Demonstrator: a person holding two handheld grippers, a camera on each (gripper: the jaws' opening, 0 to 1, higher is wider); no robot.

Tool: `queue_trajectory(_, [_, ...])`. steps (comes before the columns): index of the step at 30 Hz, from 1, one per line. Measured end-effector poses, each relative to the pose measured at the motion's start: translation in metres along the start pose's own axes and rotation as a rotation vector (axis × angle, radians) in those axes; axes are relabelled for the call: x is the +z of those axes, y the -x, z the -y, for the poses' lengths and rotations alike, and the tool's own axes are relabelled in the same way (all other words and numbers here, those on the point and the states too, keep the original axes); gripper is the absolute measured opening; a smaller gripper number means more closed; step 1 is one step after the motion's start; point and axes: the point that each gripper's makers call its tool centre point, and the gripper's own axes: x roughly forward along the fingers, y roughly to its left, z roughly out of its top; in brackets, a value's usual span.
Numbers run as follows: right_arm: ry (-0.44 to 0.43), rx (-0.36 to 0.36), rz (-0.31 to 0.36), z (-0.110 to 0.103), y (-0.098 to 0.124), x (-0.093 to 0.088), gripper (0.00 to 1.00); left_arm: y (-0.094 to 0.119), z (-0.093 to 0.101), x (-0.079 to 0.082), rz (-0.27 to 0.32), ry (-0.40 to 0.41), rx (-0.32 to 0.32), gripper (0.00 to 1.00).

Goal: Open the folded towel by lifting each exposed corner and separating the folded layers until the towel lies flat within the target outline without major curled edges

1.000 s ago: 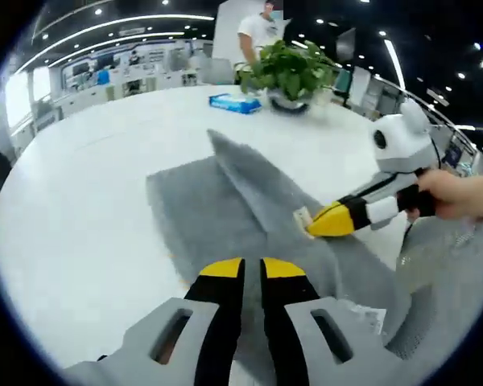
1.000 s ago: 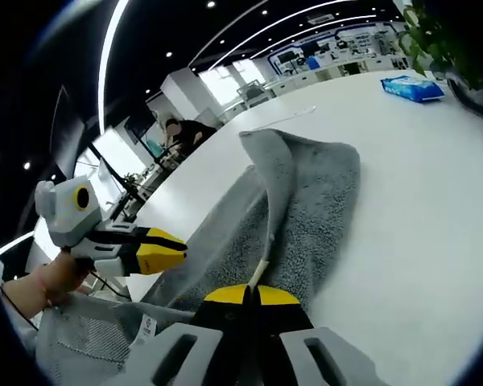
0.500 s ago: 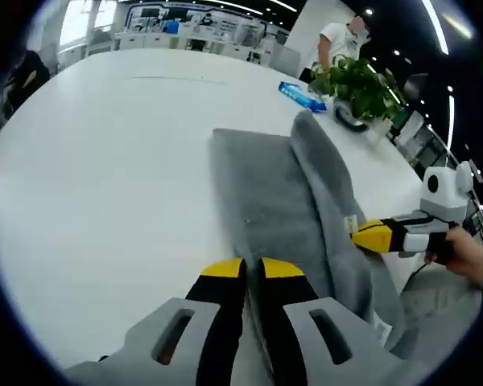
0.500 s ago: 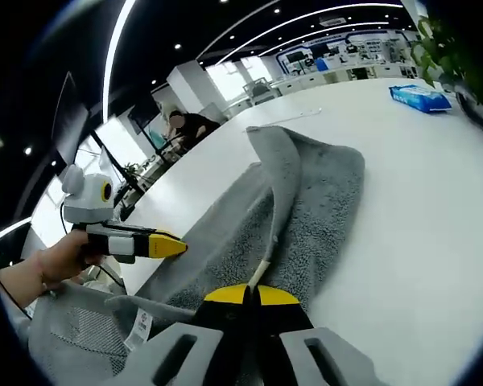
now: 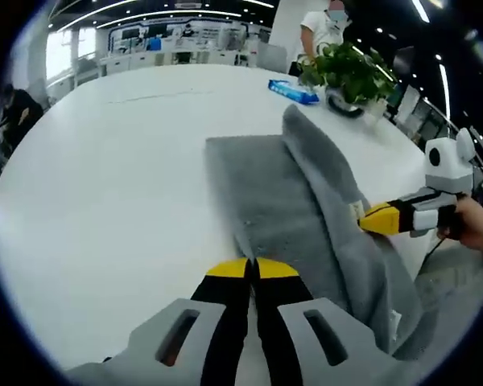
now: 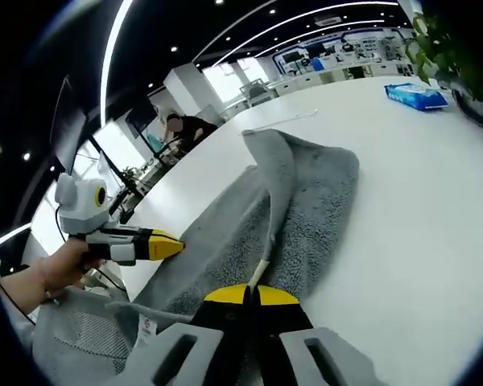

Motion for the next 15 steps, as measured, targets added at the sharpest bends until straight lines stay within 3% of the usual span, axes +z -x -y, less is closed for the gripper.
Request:
queue_trajectory(11, [0.026,-0.062,0.028,0.017,0.012,0.008,0.00,0.002,-0.012,0.003,0.020,-0.007,0.049,0.00])
queue_trajectory(15, [0.037,-0.141,0.022,0.036,0.022,0.008,0.00,0.005,-0.020,0.004,0.025,0.014,0.070,0.00])
